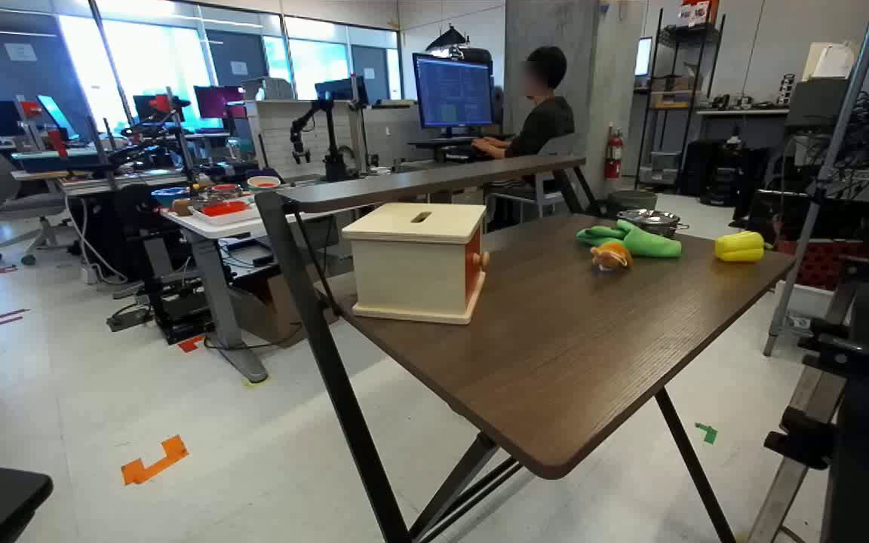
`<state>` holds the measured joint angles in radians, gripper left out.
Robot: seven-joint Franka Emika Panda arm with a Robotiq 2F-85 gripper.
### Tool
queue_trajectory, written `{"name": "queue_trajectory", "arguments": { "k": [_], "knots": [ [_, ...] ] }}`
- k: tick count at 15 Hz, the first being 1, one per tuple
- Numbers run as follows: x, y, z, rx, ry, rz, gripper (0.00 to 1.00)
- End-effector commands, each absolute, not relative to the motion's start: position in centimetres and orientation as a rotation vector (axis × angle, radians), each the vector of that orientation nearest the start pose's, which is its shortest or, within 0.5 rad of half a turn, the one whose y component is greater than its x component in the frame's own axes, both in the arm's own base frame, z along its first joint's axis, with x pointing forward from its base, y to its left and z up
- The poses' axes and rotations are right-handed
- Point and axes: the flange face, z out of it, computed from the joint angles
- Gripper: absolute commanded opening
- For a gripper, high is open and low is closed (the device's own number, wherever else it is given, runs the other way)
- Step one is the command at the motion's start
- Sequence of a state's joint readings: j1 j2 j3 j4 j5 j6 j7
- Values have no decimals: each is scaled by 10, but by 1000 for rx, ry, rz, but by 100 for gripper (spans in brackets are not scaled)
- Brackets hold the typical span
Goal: Fold the green towel
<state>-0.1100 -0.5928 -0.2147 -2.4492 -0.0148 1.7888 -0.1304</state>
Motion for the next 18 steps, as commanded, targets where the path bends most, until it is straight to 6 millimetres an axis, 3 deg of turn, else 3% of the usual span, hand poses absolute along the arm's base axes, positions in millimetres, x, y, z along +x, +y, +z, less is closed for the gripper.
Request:
{"name": "queue_trajectory", "arguments": {
  "k": [1, 4, 9, 18],
  "knots": [
    [345, -124, 495, -3013, 227, 82, 100],
    [345, -124, 495, -3013, 227, 81, 100],
    [378, -133, 475, -3013, 352, 43, 100],
    [466, -144, 391, -3051, 485, 76, 100]
  ]
}}
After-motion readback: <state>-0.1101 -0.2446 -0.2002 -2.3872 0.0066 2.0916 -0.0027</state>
